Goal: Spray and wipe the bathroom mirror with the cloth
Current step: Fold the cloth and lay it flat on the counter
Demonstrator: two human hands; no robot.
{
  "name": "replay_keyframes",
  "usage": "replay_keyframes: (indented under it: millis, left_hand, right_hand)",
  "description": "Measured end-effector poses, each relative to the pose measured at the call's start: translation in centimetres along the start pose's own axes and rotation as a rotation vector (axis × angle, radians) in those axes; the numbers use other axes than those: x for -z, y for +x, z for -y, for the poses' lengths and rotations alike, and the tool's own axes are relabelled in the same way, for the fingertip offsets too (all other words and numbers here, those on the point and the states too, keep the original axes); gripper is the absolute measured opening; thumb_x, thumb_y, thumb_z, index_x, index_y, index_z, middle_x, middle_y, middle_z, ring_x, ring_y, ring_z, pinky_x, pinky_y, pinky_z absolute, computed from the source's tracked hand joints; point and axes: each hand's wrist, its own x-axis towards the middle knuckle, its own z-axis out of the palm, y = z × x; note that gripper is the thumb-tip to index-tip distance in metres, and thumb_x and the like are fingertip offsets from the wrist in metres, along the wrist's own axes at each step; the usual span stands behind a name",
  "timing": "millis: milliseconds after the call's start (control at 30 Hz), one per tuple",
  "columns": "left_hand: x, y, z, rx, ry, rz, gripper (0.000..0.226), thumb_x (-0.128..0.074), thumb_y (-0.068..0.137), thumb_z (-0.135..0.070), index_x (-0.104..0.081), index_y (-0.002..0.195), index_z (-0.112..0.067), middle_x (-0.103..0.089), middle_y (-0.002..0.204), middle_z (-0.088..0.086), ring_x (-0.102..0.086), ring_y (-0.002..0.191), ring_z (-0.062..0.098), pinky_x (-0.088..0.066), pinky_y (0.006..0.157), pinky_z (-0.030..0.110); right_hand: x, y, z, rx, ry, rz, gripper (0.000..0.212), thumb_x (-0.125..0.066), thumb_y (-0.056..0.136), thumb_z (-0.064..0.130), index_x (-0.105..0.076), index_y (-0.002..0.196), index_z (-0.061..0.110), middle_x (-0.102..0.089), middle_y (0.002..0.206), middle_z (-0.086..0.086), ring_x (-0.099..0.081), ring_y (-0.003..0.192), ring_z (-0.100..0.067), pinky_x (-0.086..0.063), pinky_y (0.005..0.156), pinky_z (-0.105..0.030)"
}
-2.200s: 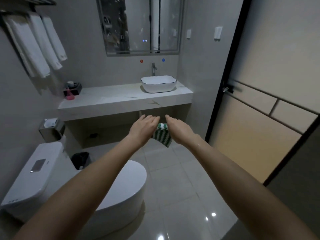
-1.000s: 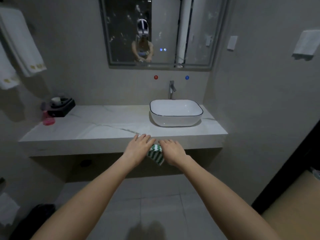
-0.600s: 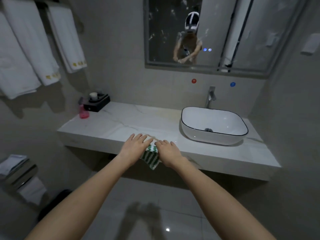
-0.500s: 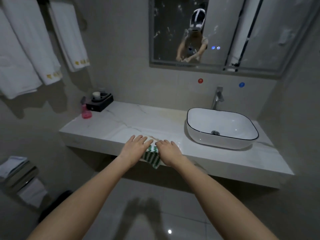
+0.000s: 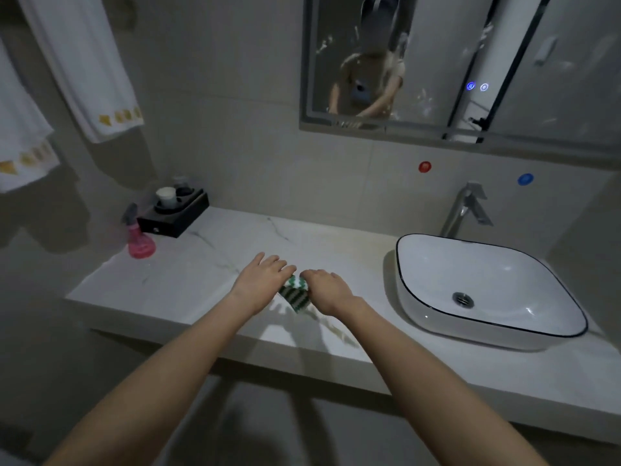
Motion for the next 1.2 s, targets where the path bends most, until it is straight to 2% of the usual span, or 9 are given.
replay_keyframes:
  millis: [233, 367, 533, 700, 800, 900, 1033, 1100, 1200]
  left_hand:
    - [-5.7, 7.1, 1.8, 0.003, -0.019, 0.056, 0.053, -0.034, 0.094, -0.002, -0.029, 0.146, -0.01, -0.038, 0.148, 0.011, -0.028, 0.141, 0.025, -0.015, 0.116, 0.041]
    - [-8.8, 11.4, 2.9, -0.015, 0.058, -0.113, 0.031, -0.074, 0.059, -0.01, -0.075, 0.09, -0.013, -0.072, 0.08, 0.006, -0.07, 0.082, 0.024, -0.055, 0.08, 0.041]
    - [-11.5, 17.4, 3.9, -0.023, 0.05, -0.118, 0.051, -0.089, 0.04, -0.015, -0.076, 0.09, -0.013, -0.073, 0.088, 0.007, -0.07, 0.092, 0.025, -0.053, 0.085, 0.05]
    - [-15.5, 20.6, 4.0, -0.099, 0.05, -0.21, 0.04, -0.045, 0.07, -0.006, -0.075, 0.095, -0.012, -0.073, 0.097, 0.006, -0.069, 0.098, 0.024, -0.033, 0.097, 0.049]
    - [-18.0, 21.1, 3.9, -0.117, 0.024, -0.115, 0.042, -0.044, 0.067, -0.011, -0.075, 0.094, -0.015, -0.074, 0.094, 0.004, -0.07, 0.093, 0.021, -0.032, 0.095, 0.045]
    - [-21.1, 20.1, 3.3, -0.152, -0.028, -0.104, 0.053, -0.071, 0.055, -0.018, -0.064, 0.108, -0.013, -0.073, 0.095, 0.005, -0.07, 0.092, 0.022, -0.031, 0.094, 0.046]
    - [-24.4, 17.6, 2.2, -0.167, -0.16, -0.11, 0.082, -0.091, 0.023, -0.021, -0.071, 0.102, -0.012, -0.073, 0.095, 0.005, -0.071, 0.091, 0.023, -0.048, 0.089, 0.045]
    - [-25.3, 16.3, 1.6, -0.197, -0.193, -0.181, 0.086, -0.091, 0.027, -0.021, -0.065, 0.107, -0.012, -0.073, 0.094, 0.004, -0.071, 0.089, 0.022, -0.055, 0.082, 0.043]
    - [-26.8, 14.4, 0.8, -0.223, -0.222, -0.274, 0.07, -0.079, 0.051, -0.018, -0.047, 0.113, -0.012, -0.073, 0.094, 0.004, -0.071, 0.089, 0.021, -0.055, 0.083, 0.042]
  right_hand:
    - [-2.2, 8.2, -4.0, 0.035, 0.001, 0.035, 0.049, -0.036, 0.092, -0.001, -0.04, 0.139, 0.013, -0.047, 0.138, -0.008, -0.04, 0.129, -0.025, -0.029, 0.105, -0.037]
    - [-3.0, 12.4, -6.5, 0.073, -0.051, -0.008, 0.05, -0.037, 0.092, -0.002, -0.038, 0.14, 0.013, -0.044, 0.14, -0.008, -0.036, 0.132, -0.024, -0.023, 0.11, -0.039]
    - [-3.8, 16.9, -9.9, 0.06, -0.089, -0.132, 0.051, -0.035, 0.096, 0.001, -0.029, 0.146, 0.009, -0.02, 0.157, -0.012, -0.017, 0.145, -0.023, -0.007, 0.117, -0.041]
    - [-6.5, 19.5, -11.3, -0.016, -0.071, -0.128, 0.053, -0.029, 0.078, 0.006, -0.07, 0.112, 0.009, -0.066, 0.119, -0.012, -0.065, 0.109, -0.025, -0.049, 0.091, -0.047]
    - [-9.0, 19.9, -11.4, -0.027, -0.007, -0.123, 0.051, -0.036, 0.091, -0.001, -0.041, 0.142, 0.004, -0.036, 0.15, -0.015, -0.035, 0.139, -0.028, -0.019, 0.115, -0.046]
    - [-11.4, 19.5, -10.9, -0.039, -0.033, -0.114, 0.061, -0.038, 0.094, -0.004, -0.018, 0.151, 0.007, -0.014, 0.159, -0.012, -0.012, 0.147, -0.024, 0.0, 0.118, -0.039]
    - [-15.0, 17.4, -9.0, -0.05, 0.058, -0.156, 0.077, -0.08, 0.053, -0.009, -0.059, 0.126, 0.003, -0.059, 0.13, -0.015, -0.058, 0.119, -0.027, -0.042, 0.102, -0.045]
    - [-17.1, 16.3, -8.6, -0.054, 0.068, -0.194, 0.08, -0.087, 0.03, -0.003, -0.071, 0.107, 0.008, -0.071, 0.108, -0.008, -0.069, 0.099, -0.023, -0.053, 0.084, -0.042]
    - [-18.6, 14.8, -7.6, -0.033, 0.072, -0.158, 0.082, -0.091, 0.027, 0.015, -0.071, 0.105, 0.011, -0.071, 0.107, -0.005, -0.069, 0.098, -0.021, -0.053, 0.085, -0.04]
